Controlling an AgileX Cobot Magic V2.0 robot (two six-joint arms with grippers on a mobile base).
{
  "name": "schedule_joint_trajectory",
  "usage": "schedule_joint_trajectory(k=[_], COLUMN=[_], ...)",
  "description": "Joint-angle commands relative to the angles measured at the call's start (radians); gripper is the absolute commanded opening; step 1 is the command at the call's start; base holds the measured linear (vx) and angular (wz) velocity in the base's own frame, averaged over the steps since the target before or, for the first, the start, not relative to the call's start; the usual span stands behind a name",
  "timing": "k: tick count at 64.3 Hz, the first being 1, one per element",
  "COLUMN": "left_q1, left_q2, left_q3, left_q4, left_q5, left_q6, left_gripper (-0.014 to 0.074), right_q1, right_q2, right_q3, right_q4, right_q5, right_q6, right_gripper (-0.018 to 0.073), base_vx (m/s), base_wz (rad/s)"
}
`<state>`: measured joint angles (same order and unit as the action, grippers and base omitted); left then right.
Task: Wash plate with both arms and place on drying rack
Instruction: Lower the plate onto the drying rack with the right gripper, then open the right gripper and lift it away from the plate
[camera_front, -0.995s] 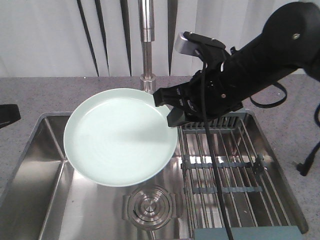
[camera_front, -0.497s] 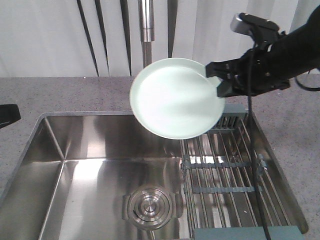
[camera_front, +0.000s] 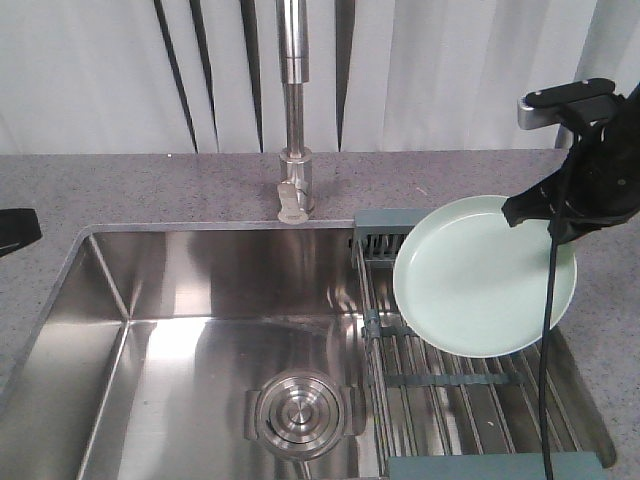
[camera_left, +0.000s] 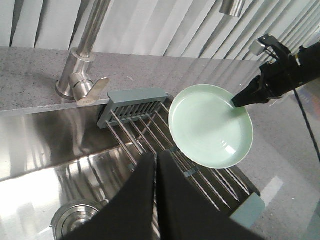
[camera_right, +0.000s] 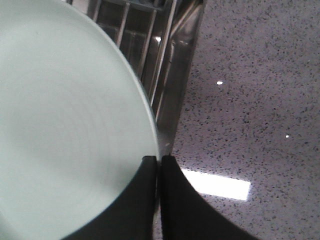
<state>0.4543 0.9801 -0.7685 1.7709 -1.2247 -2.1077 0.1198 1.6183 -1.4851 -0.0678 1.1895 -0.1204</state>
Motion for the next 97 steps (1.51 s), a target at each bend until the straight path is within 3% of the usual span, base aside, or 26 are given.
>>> schedule_joint_trajectory(k=[1,33,63,83,97], left_q1=[-0.005,-0.005,-0.005,-0.005,-0.005], left_q2=[-0.011,-0.011,-0.011,-0.011,-0.011], left_q3=[-0.023,-0.023,-0.023,-0.023,-0.023], left_q4=[0.032,0.032,0.032,0.032,0.026], left_q5=[-0.059,-0.059,-0.059,-0.059,-0.053], left_q6=[-0.007,-0.007,-0.007,-0.007,-0.007], left_gripper=[-0.0006,-0.0006,-0.0006,-0.0006,-0.0006], right_q1=[-0.005,-0.004,-0.004,-0.004,-0.004], right_q2=[0.002,0.116,0.126,0.059,-0.142], right_q3=[-0.03,-0.03,-0.03,-0.03,-0.03], right_q4=[-0.071,-0.036,-0.045,-0.07,-0.024], right_q5=[-0.028,-0.125,-0.151,-0.172,-0.262], right_q6=[-0.009,-0.046,-0.056,-0.052,-0.055], right_gripper=[0.0001,0.0057,0.0333,0.0305,0.0133], base_vx=[0.0,0.0,0.0,0.0,0.0], base_wz=[0.0,0.0,0.0,0.0,0.0])
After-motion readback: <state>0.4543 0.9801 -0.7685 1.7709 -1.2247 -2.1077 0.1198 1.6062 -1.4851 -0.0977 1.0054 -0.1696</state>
